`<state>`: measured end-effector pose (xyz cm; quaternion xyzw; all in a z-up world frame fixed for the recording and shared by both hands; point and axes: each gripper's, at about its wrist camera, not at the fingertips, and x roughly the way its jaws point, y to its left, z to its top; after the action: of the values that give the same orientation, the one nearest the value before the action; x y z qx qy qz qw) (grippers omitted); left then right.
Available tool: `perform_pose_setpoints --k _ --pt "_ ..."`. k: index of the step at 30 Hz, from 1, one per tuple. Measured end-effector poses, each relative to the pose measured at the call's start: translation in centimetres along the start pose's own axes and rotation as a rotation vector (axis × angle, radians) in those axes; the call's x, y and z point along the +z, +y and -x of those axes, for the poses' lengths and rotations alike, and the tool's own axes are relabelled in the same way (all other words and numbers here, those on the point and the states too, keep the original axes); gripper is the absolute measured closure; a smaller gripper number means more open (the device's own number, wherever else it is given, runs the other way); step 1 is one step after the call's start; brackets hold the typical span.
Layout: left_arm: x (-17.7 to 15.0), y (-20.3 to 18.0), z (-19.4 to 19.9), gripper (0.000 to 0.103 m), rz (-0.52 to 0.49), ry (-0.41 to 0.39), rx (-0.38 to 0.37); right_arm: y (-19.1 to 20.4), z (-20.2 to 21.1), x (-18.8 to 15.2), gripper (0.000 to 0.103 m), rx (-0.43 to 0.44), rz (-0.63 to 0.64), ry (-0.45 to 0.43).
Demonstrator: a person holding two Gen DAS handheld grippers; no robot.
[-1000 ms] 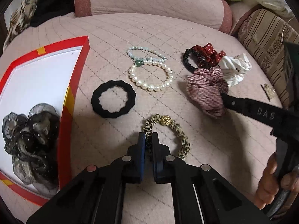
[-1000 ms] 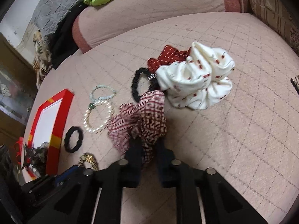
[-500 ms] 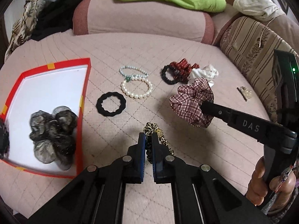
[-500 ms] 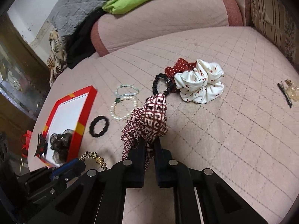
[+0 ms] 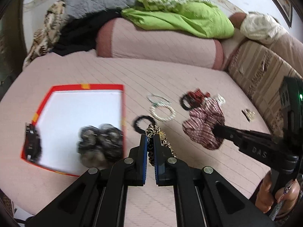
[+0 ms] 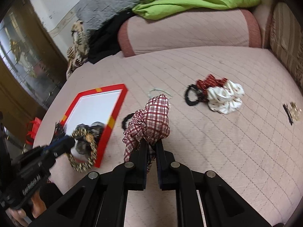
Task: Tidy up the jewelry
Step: 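Carry both items over the tray and open both tools to drop them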
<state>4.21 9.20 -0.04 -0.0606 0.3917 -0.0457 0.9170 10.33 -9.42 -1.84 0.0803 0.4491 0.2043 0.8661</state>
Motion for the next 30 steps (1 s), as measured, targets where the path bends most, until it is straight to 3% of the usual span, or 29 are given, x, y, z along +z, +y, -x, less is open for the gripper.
perform_pose_setpoints --k 6,14,30 --pt "1.4 4.6 1.2 0.097 0.043 -0.041 0.062 4.0 -1.2 1.2 0.094 0.022 0.08 0.014" --pt "4.1 11.1 -0.4 0.097 0.095 -0.035 0.132 9.2 -4.8 3.8 0.094 0.048 0.165 0.031" --pt "10.2 21.6 -12.5 0.097 0.198 0.08 0.249 13.1 -18.5 10.0 0.093 0.041 0.159 0.133"
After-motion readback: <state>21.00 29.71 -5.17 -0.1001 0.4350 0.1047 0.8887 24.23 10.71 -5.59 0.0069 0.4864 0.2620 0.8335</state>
